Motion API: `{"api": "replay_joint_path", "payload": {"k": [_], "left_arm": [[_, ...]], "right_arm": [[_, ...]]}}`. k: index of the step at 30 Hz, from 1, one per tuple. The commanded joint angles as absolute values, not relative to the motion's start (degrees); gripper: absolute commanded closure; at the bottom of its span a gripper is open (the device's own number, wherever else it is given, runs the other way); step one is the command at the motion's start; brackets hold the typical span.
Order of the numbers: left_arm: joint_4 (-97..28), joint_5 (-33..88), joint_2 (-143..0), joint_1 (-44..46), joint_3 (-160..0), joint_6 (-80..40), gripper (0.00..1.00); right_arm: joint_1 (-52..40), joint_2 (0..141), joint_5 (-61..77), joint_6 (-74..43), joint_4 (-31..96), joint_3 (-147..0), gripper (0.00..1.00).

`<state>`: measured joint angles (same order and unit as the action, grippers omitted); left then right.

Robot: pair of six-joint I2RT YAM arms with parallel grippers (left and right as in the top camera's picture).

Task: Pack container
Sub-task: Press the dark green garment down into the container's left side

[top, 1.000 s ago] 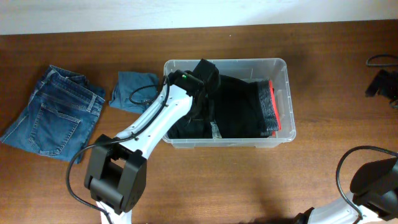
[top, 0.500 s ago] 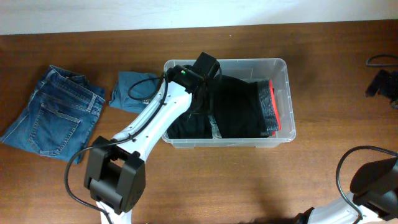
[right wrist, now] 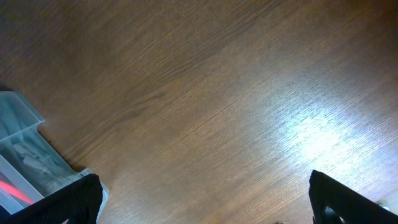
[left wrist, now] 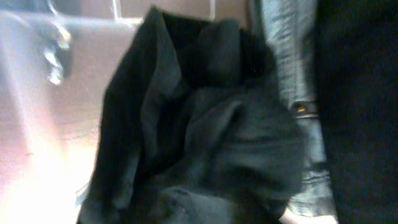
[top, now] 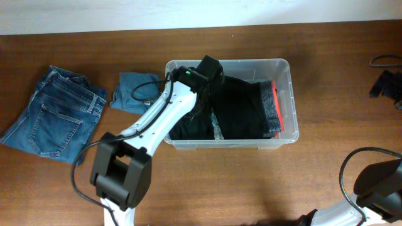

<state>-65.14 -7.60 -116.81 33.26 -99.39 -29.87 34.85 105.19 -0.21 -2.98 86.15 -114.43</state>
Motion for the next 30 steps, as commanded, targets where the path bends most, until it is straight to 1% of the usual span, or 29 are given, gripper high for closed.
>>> {"api": "replay_joint_path", "payload": {"k": [1,3,5,9,12,13,14,16,17,19,20,22,23,30], "left_arm": [[-66.0,-8.4,-118.3,33.0,-100.3,-30.0,0.04],[-66.4,-8.4,-118.3,33.0,-100.3,-30.0,0.03],[-66.5,-7.7,-118.4,33.0,-100.0,-30.0,0.07],[-65.0,-7.3,-118.4,33.0,-97.7,-30.0,0.11],[-63.6,-7.3,-118.4,33.0,-95.8,-30.0,0.11],[-63.3,-7.3,-118.4,33.0,-95.2,-30.0,0.17],[-63.0,-7.1,-118.4,33.0,-95.0,-30.0,0.2],[-62.6,-6.4,-118.4,33.0,-95.2,-30.0,0.33],[-62.6,-5.9,-118.2,33.0,-95.7,-29.9,0.35],[-62.8,-4.6,-118.2,33.0,-97.3,-29.9,0.34],[-62.9,-3.8,-118.1,33.0,-98.2,-29.9,0.26],[-63.8,-2.4,-117.8,33.0,-100.5,-29.9,0.04],[-64.4,-2.3,-117.6,33.0,-101.5,-29.9,0.01],[-69.7,-2.3,-117.5,32.8,-107.8,-29.1,0.0]], "right_arm": [[34.9,104.5,-0.7,-3.5,86.1,-115.4,0.01],[34.9,104.5,-0.7,-3.5,86.1,-115.4,0.01],[34.9,104.5,-0.7,-3.5,86.1,-115.4,0.02],[34.9,104.5,-0.7,-3.5,86.2,-115.4,0.02],[34.9,104.5,-0.7,-3.5,86.1,-115.4,0.02],[34.9,104.5,-0.7,-3.5,86.2,-115.4,0.02],[34.9,104.5,-0.7,-3.5,86.2,-115.4,0.02],[34.9,104.5,-0.7,-3.5,86.1,-115.4,0.02],[34.9,104.5,-0.7,-3.5,86.2,-115.4,0.02],[34.9,104.5,-0.7,-3.5,86.2,-115.4,0.02],[34.9,104.5,-0.7,-3.5,86.1,-115.4,0.02],[34.9,104.5,-0.7,-3.5,86.2,-115.4,0.02],[34.9,104.5,-0.7,-3.5,86.2,-115.4,0.02],[34.9,104.5,-0.7,-3.5,86.2,-115.4,0.02]]}}
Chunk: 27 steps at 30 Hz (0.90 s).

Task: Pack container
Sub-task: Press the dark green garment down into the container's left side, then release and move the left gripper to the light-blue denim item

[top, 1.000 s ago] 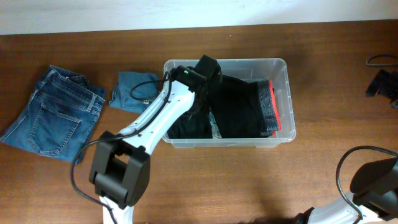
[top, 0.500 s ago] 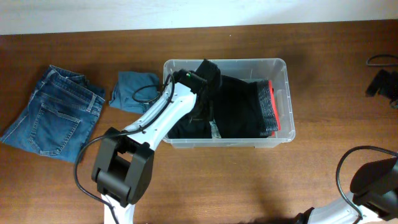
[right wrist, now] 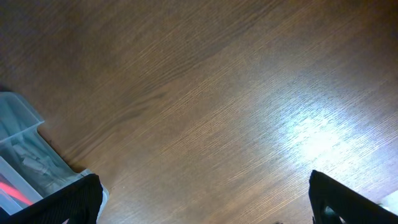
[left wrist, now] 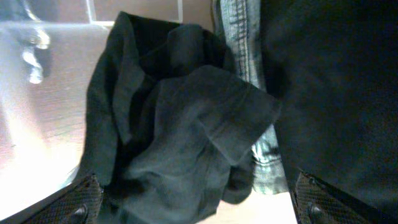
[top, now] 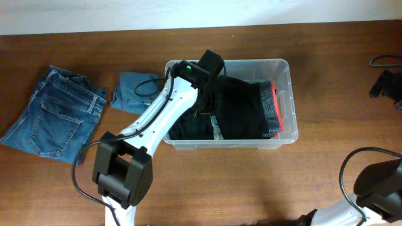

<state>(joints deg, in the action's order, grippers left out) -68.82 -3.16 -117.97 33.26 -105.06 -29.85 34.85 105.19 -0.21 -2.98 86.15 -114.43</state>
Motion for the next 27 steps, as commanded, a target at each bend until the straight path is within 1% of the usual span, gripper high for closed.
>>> {"api": "replay_joint_path", "payload": {"k": [1,3,4,5,6,7,9,10,12,14,23,27], "left_arm": [[-69.8,-2.3,-117.5,32.7,-108.0,-28.6,0.01],[-69.9,-2.3,-117.5,32.6,-108.3,-28.2,0.01],[-69.9,-2.4,-117.5,32.4,-108.3,-28.2,0.04],[-70.0,-2.4,-117.5,32.2,-108.3,-28.2,0.11],[-70.1,-2.6,-117.5,32.0,-108.3,-28.2,0.32],[-70.3,-2.8,-117.5,31.8,-108.2,-28.2,0.45],[-70.4,-2.8,-117.5,31.5,-108.0,-28.2,0.65],[-70.3,-2.8,-117.5,31.4,-107.8,-28.2,0.71],[-69.6,-3.0,-117.6,31.3,-106.7,-28.2,0.79],[-67.9,-3.3,-117.6,31.3,-104.3,-28.2,0.81],[-58.4,-3.2,-117.7,31.3,-92.1,-28.2,0.81],[-57.6,-2.7,-117.5,31.3,-92.3,-28.2,0.81]], "right_arm": [[34.9,104.5,-0.7,-3.5,86.2,-115.4,0.02],[34.9,104.5,-0.7,-3.5,86.2,-115.4,0.02],[34.9,104.5,-0.7,-3.5,86.1,-115.4,0.02],[34.9,104.5,-0.7,-3.5,86.1,-115.4,0.02],[34.9,104.5,-0.7,-3.5,86.2,-115.4,0.02],[34.9,104.5,-0.7,-3.5,86.2,-115.4,0.02],[34.9,104.5,-0.7,-3.5,86.2,-115.4,0.02],[34.9,104.5,-0.7,-3.5,86.1,-115.4,0.02],[34.9,104.5,-0.7,-3.5,86.1,-115.4,0.02],[34.9,104.5,-0.7,-3.5,86.2,-115.4,0.02],[34.9,104.5,-0.7,-3.5,86.2,-115.4,0.02],[34.9,104.5,-0.7,-3.5,86.2,-115.4,0.02]]}}
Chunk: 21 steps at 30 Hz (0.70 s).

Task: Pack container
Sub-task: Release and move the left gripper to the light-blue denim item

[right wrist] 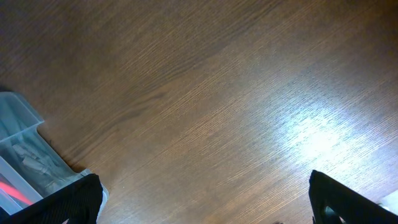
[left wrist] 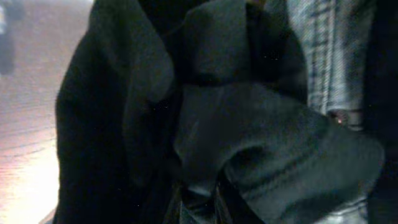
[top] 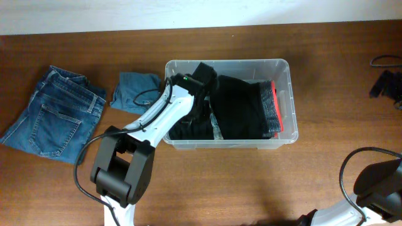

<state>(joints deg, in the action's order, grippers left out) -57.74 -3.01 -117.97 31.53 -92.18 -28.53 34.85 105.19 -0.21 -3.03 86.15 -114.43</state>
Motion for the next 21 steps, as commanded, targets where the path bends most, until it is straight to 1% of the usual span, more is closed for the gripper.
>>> {"api": "replay_joint_path", "payload": {"k": [1,6,9,11,13,17,21], "left_arm": [[-57.9,-2.2,-117.4,31.3,-93.1,-28.2,0.81],[-63.2,-1.0,-117.1,31.3,-102.2,-28.2,0.8],[-67.4,-1.0,-116.8,31.3,-110.1,-25.8,0.8],[-69.9,-1.0,-116.8,31.2,-114.7,-24.2,0.77],[-72.3,-1.5,-116.8,30.6,-119.1,-23.0,0.76],[-75.4,-1.5,-116.8,28.1,-124.2,-22.5,0.75],[-76.6,-1.5,-116.8,23.4,-125.3,-22.6,0.74]], "right_arm": [[34.9,104.5,-0.7,-3.5,86.2,-115.4,0.02],[34.9,104.5,-0.7,-3.5,86.1,-115.4,0.02],[34.9,104.5,-0.7,-3.5,86.2,-115.4,0.02],[34.9,104.5,-0.7,-3.5,86.2,-115.4,0.02],[34.9,104.5,-0.7,-3.5,86.2,-115.4,0.02],[34.9,104.5,-0.7,-3.5,86.2,-115.4,0.02],[34.9,104.5,-0.7,-3.5,86.1,-115.4,0.01]]}}
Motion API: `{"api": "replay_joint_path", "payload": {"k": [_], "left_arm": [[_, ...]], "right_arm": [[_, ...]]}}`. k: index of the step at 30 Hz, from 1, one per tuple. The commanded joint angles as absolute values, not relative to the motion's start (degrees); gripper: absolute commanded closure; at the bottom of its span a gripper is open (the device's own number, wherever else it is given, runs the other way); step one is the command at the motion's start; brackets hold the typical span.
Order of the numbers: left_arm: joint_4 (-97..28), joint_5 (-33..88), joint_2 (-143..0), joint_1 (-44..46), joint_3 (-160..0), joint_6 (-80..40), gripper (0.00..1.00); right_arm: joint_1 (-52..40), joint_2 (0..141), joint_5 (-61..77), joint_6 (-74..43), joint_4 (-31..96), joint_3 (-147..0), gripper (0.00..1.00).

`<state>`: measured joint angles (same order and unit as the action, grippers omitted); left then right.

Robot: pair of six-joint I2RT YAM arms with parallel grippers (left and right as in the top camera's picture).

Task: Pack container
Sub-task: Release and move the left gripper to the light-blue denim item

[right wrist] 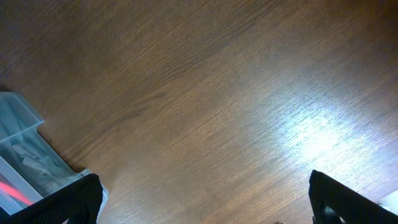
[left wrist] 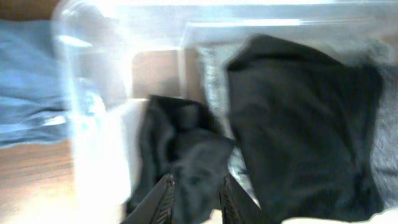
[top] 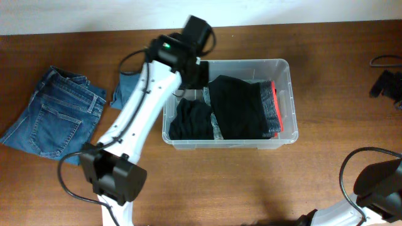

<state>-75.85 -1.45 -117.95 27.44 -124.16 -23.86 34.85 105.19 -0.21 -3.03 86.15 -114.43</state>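
A clear plastic container (top: 290, 66) holds a crumpled black garment (top: 191, 119) on its left and a folded black garment (top: 239, 110) in the middle. A grey piece with a red edge (top: 270, 107) fills its right end. My left gripper (left wrist: 196, 186) hangs above the container's left part, over the crumpled garment (left wrist: 180, 149). Its fingers stand a narrow gap apart with nothing between them. My right gripper (right wrist: 205, 211) is wide open over bare wood, off to the right of the container's corner (right wrist: 25, 149).
Folded blue jeans (top: 53, 113) lie at the far left of the table. A smaller folded blue cloth (top: 125, 94) sits just left of the container, partly under my left arm. A black object (top: 386, 85) and cable rest at the right edge.
My left gripper was down in the container with its fingers in the crumpled black garment. Now it is raised above the container and empty, with the garment left inside. The right gripper has not moved.
My left gripper was low inside the container over the crumpled black garment, then wide open just above it, then pressed into it with fingers close together. Now the garment lies in the container's left part and the gripper is up above it.
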Motion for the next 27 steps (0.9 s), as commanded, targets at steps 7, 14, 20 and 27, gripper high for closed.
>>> {"api": "replay_joint_path", "payload": {"k": [7,14,20,27], "left_arm": [[-77.6,-1.5,-116.8,14.0,-125.3,-22.6,0.74],[-77.0,-2.2,-117.1,8.4,-125.3,-22.6,0.68],[-76.1,-7.8,-118.6,7.0,-125.3,-21.7,0.01],[-73.4,-7.8,-122.7,7.0,-125.3,-14.7,0.01]], "right_arm": [[34.9,104.5,-0.7,-3.5,86.2,-115.4,0.02],[34.9,104.5,-0.7,-3.5,86.2,-115.4,0.02],[34.9,104.5,-0.7,-3.5,86.2,-115.4,0.02],[34.9,104.5,-0.7,-3.5,86.2,-115.4,0.02]]}}
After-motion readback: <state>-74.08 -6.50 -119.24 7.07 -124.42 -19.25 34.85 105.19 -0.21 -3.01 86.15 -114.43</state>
